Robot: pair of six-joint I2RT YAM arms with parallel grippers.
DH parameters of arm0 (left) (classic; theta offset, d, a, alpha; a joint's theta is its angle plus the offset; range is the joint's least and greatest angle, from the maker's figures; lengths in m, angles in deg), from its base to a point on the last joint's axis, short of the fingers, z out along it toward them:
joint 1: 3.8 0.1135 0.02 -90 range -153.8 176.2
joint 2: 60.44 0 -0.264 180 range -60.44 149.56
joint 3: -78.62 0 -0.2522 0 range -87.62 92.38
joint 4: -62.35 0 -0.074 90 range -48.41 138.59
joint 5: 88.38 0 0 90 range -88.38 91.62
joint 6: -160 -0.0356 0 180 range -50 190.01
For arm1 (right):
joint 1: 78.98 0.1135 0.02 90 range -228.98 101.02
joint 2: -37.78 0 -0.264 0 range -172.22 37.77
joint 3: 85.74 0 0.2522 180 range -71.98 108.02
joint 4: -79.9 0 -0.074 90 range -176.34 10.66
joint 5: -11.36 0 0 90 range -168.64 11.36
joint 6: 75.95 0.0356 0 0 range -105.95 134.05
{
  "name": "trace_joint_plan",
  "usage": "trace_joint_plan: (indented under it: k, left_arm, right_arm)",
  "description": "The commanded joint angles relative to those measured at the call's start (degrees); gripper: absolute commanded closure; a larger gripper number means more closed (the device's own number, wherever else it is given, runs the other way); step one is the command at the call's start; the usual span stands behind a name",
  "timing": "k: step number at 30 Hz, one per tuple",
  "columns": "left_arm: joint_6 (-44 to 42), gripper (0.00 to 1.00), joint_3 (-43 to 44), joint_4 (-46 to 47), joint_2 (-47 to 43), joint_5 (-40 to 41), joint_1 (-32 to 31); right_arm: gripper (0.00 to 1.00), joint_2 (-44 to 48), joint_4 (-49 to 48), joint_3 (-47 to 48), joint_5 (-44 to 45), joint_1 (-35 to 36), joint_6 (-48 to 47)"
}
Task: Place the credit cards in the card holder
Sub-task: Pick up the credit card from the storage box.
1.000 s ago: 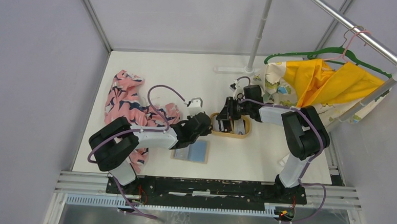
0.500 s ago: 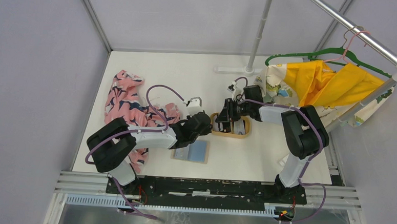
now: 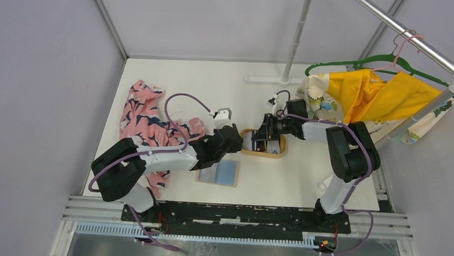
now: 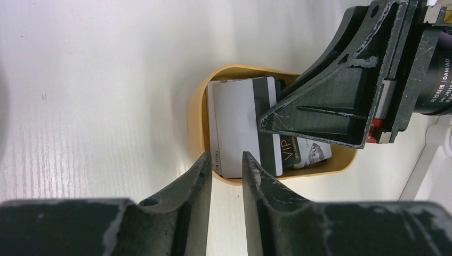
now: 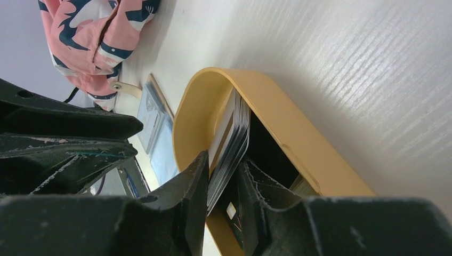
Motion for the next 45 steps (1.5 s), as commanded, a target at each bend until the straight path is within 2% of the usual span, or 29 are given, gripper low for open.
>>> trace_joint_plan:
  k: [1, 14, 23, 34, 39, 40, 45]
  left_arm:
    - [-2.9, 0.66, 0.4, 1.0, -2.0, -0.5, 0.1]
    - [-3.9, 0.66, -0.5, 1.7, -2.1, -2.0, 0.0]
    - [-4.5, 0.66, -0.1, 1.9, -1.5, -3.0, 0.1]
    - [-4.6, 0.66, 0.0, 2.2, -1.4, -3.4, 0.0]
    - [-4.6, 0.66, -0.3, 2.4, -1.6, -3.5, 0.0]
    - [-4.6, 0.66, -0.4, 2.4, -1.8, -3.5, 0.0]
    - [-4.7, 0.66, -0.8, 2.5, -2.5, -3.5, 0.0]
  right_arm:
    - [0.68, 2.6, -0.9, -0.8, -1.8, -1.4, 0.1]
    - [0.64, 2.6, -1.9, -1.5, -3.0, -2.6, 0.8]
    - [0.69, 2.6, -1.8, -1.7, -3.0, -3.3, 1.0]
    - [0.78, 1.3, -2.0, -1.8, -2.8, -3.4, 1.8]
    - [0.98, 1.0, -1.8, -1.7, -2.3, -3.4, 1.8]
    - [1.00, 1.1, -1.6, -1.7, -2.1, -3.4, 1.5]
    - [1.00, 2.6, -0.7, -1.9, -0.7, -4.1, 1.1]
